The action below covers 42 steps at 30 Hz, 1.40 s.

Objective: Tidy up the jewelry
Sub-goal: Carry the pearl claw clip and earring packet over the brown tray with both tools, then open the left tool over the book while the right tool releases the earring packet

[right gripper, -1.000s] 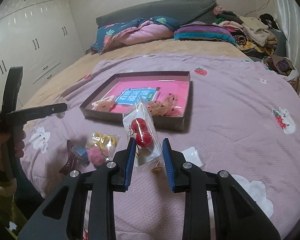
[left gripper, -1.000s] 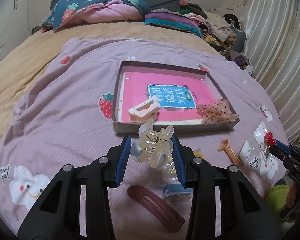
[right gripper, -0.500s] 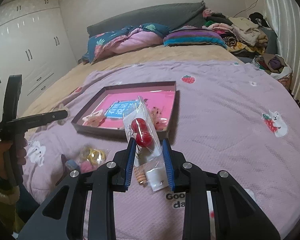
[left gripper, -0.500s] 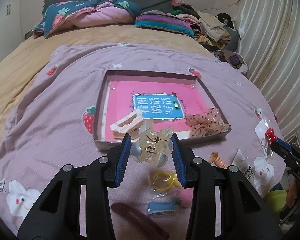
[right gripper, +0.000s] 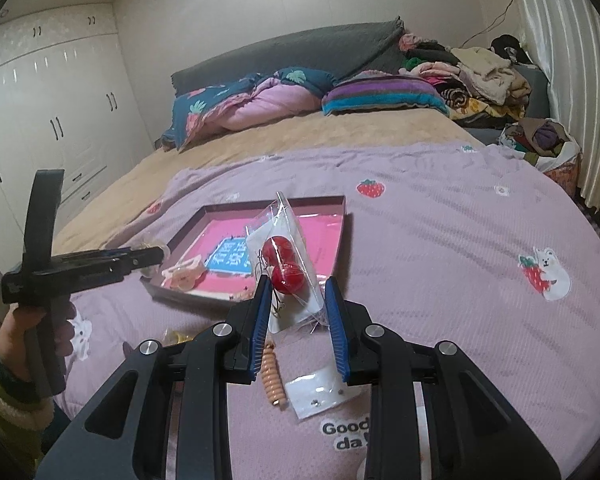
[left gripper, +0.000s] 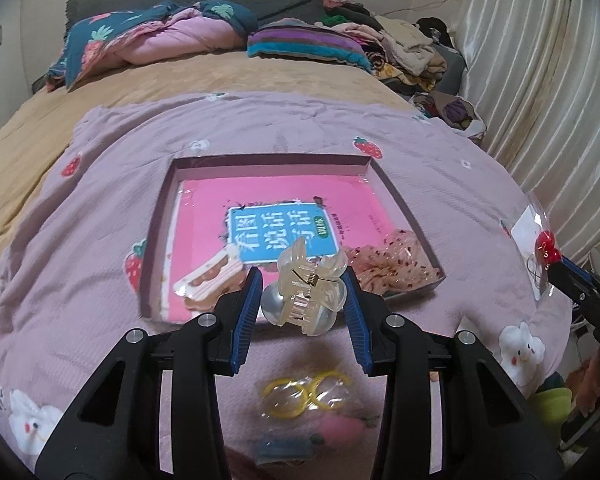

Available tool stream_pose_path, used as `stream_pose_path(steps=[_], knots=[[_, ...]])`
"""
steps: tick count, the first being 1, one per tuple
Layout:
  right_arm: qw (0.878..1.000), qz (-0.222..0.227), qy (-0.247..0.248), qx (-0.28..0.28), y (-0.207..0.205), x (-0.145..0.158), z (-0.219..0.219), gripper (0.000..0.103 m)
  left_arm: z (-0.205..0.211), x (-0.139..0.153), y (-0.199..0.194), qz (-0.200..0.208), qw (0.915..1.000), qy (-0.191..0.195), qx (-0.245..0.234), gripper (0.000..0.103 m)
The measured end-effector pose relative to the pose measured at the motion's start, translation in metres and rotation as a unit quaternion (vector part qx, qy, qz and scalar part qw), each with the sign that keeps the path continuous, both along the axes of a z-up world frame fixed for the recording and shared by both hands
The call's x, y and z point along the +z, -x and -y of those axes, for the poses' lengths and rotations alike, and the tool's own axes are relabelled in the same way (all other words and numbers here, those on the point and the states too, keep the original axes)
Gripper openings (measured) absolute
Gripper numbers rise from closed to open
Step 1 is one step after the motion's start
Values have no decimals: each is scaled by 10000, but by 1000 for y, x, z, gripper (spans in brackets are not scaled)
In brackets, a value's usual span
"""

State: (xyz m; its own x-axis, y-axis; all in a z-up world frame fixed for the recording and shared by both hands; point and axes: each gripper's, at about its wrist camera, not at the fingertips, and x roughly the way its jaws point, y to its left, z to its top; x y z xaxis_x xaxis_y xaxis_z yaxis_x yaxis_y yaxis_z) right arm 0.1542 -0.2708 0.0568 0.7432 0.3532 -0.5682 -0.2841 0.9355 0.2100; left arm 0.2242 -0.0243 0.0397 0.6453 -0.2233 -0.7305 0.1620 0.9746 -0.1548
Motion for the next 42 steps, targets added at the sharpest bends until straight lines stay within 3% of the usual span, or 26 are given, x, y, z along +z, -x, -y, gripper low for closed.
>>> stream_pose_path(steps=[15,30,34,42], knots=[[9997,26,37,-223,-23,1,0,26,27,-27,-37,-315,9989,-106,-340,32],[9992,-353,162,-33,-86,-29,-28,26,22,-61,-68,-605,9976,-168,-290,32],[9986,-472,229,43,-110,-41,-40,26,19,-63,-71,-564,9977,-230,-301,48],[9952,-916,332,79,-147,-73,-61,26,3,-61,-68,-583,9981,-126,-180,64]])
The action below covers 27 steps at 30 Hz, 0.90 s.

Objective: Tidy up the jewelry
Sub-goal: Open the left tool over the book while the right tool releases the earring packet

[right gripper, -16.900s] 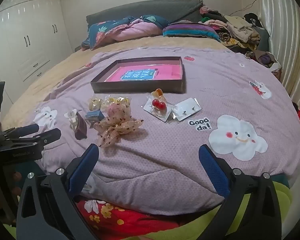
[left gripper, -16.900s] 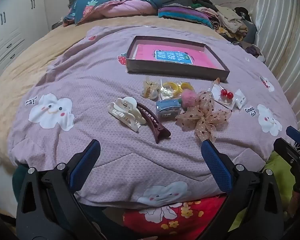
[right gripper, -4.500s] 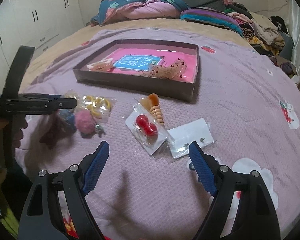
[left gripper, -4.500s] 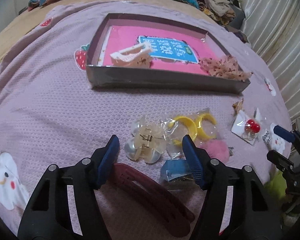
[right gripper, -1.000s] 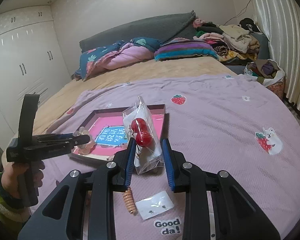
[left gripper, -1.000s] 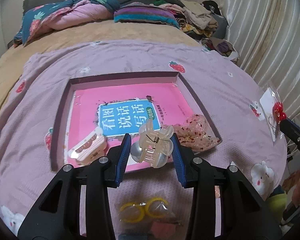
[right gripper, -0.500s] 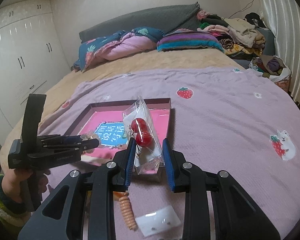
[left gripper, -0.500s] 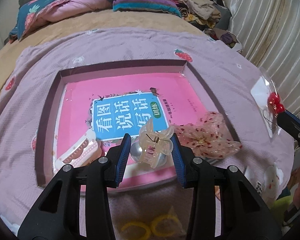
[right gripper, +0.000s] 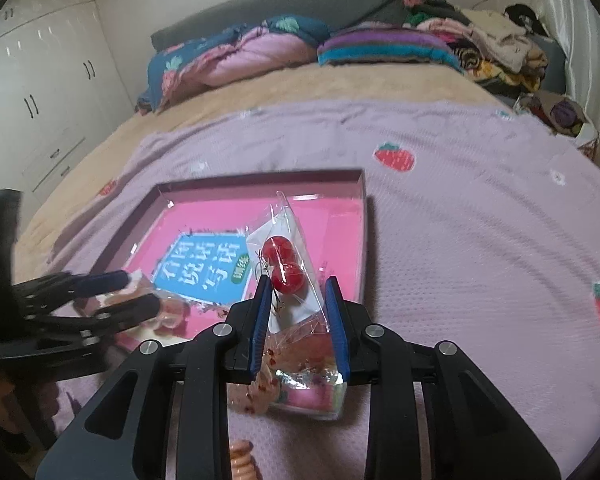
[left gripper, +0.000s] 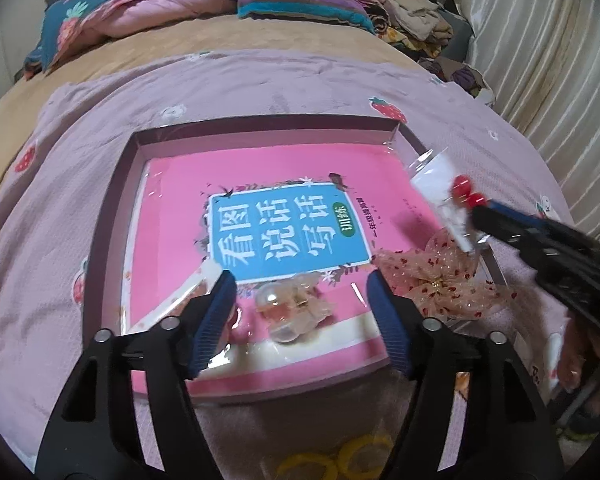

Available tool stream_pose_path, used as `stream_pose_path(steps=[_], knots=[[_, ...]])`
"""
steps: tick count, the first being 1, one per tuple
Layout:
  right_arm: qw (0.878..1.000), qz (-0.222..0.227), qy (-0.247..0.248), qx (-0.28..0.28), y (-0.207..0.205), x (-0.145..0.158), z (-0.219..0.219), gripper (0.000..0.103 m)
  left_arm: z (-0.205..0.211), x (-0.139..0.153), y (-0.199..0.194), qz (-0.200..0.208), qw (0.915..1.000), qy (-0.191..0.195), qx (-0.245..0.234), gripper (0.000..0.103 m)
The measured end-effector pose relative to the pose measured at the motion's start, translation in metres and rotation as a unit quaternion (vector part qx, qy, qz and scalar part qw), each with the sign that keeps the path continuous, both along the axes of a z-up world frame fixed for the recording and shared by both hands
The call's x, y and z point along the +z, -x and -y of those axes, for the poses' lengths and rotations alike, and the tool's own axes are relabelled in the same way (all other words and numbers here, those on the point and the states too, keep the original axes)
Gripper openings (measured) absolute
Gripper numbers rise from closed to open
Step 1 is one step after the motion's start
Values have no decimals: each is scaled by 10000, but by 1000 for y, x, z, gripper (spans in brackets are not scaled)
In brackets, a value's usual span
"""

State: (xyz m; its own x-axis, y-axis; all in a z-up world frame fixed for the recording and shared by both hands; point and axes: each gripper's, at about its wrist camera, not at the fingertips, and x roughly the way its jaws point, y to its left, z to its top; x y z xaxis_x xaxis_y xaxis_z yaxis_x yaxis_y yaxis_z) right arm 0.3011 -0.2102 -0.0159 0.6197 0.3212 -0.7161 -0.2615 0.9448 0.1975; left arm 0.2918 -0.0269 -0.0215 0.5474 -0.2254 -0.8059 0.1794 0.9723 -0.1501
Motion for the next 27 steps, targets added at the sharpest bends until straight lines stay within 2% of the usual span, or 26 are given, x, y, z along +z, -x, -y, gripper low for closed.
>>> stream_pose_path(steps=[3,5,8,14,16,20,22,27], knots=[[9998,-183,94,-50,-7,-14,-5,27,-7,1,6,-5,9999,59,92,72],[9996,-232,143,-78,-7,-20,-6,29,-12,2,10,-29,9999,94,136,83],[9997,-158,179,-89,-2,-22,-9,32,-19,1,17,-58,9997,92,206,88],[9999,-50,70,-147,11,-14,-5,53,-31,6,27,-43,9991,108,409,93],[9998,64,39,-176,20,-7,-1,68,-34,9,31,-17,9989,148,455,93],[9996,182,-13,-210,32,5,5,75,-37,14,38,8,9984,149,544,93],[9995,216,-38,-241,37,11,9,83,-38,18,41,43,9981,181,595,93],[9986,412,-69,-330,52,28,18,85,-42,34,52,188,9970,344,671,93]])
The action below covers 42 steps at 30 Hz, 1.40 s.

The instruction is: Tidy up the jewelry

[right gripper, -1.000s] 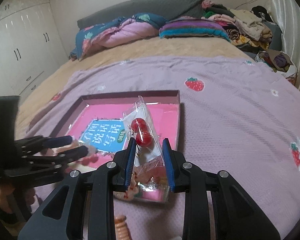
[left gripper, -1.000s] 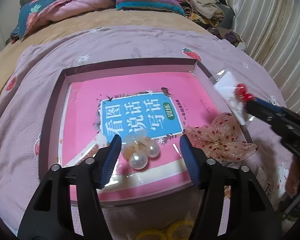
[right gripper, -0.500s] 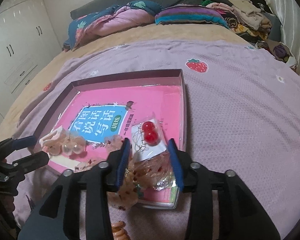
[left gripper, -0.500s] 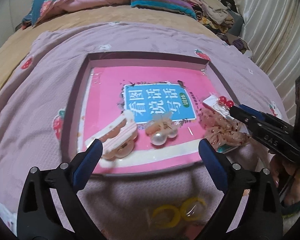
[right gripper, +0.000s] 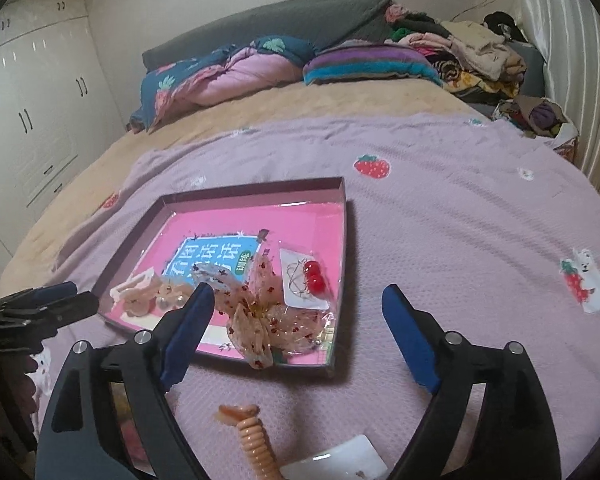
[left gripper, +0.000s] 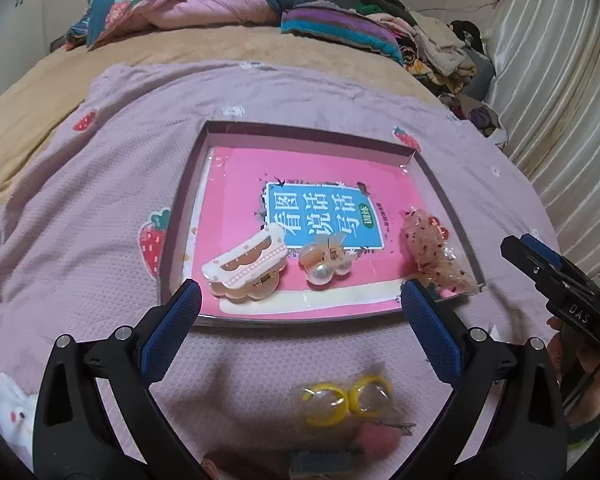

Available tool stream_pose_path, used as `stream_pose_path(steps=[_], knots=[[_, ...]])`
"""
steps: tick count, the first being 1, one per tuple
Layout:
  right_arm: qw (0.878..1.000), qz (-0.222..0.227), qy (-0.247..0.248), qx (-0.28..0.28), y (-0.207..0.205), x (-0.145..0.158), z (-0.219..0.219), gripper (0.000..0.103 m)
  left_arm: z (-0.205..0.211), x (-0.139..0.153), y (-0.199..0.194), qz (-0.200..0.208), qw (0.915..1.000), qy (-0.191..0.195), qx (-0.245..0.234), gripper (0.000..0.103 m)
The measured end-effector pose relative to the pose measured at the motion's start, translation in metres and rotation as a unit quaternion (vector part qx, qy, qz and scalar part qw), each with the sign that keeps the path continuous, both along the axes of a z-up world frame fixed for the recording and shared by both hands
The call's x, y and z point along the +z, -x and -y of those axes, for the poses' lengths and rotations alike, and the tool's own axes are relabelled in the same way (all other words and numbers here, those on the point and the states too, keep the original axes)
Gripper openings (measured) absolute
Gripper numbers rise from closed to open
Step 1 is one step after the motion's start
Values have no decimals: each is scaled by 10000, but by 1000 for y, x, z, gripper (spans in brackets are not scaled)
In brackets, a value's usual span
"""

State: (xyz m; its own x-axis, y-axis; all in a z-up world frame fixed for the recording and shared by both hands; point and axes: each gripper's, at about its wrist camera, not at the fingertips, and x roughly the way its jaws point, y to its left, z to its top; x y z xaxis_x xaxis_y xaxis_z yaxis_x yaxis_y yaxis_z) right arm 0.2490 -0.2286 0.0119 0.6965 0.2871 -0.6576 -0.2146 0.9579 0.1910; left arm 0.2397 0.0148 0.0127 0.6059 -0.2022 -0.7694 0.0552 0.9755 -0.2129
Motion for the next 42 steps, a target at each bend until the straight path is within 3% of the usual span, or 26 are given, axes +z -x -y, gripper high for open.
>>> stream_pose_path(steps=[26,42], knots=[[9986,476,-226,-64,58,47,22,86,-1,52,49,505,9987,11,61,93],[9976,680,-140,-56,92,62,26,86,-11,60,81,626,9979,4,190,93]])
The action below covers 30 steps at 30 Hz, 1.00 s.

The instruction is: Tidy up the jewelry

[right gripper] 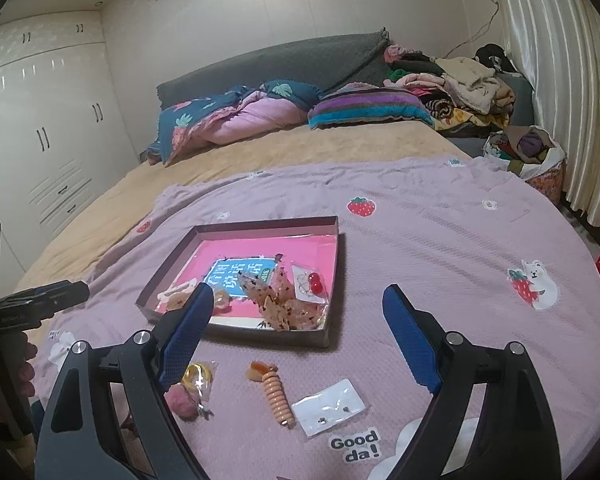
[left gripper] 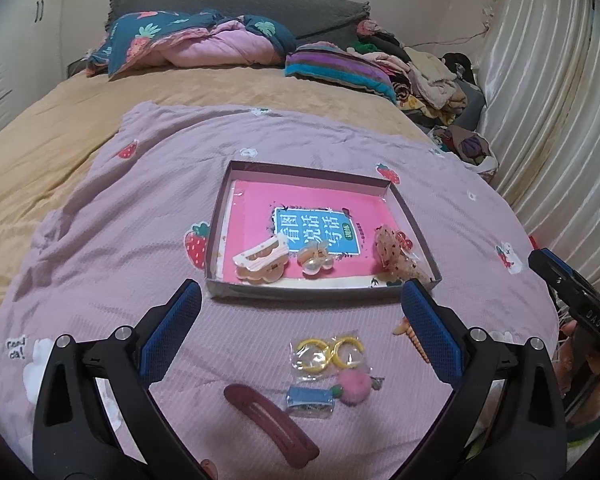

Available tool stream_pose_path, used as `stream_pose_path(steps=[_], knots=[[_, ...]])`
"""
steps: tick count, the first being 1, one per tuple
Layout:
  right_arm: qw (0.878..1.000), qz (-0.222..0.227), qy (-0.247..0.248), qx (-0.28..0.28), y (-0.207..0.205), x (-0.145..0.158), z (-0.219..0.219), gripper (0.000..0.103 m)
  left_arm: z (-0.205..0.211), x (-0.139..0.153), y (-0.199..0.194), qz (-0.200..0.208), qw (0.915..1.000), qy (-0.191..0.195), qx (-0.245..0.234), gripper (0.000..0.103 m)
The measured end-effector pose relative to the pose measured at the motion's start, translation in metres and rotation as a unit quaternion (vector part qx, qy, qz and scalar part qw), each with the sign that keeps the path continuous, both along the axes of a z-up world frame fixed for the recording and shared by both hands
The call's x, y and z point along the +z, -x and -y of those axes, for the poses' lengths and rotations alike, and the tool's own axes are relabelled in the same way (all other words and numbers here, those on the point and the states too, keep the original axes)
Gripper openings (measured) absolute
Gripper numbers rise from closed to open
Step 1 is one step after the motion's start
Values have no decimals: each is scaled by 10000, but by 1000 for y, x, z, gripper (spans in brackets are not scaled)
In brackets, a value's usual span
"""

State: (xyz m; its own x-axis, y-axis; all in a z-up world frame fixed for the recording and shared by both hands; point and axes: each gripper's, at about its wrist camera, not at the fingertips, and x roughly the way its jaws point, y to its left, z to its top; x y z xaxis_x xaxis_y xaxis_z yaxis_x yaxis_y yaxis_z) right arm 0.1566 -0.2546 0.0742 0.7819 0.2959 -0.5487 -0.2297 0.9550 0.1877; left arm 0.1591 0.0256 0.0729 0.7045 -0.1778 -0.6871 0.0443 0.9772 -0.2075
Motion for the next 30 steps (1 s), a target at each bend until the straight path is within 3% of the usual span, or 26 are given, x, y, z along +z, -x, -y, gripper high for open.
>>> stream_pose_path(steps=[30], knots=[[9970,-176,286,695,44,-18,-36,86,-24,-45,43,-508,9984,-103,204,93]])
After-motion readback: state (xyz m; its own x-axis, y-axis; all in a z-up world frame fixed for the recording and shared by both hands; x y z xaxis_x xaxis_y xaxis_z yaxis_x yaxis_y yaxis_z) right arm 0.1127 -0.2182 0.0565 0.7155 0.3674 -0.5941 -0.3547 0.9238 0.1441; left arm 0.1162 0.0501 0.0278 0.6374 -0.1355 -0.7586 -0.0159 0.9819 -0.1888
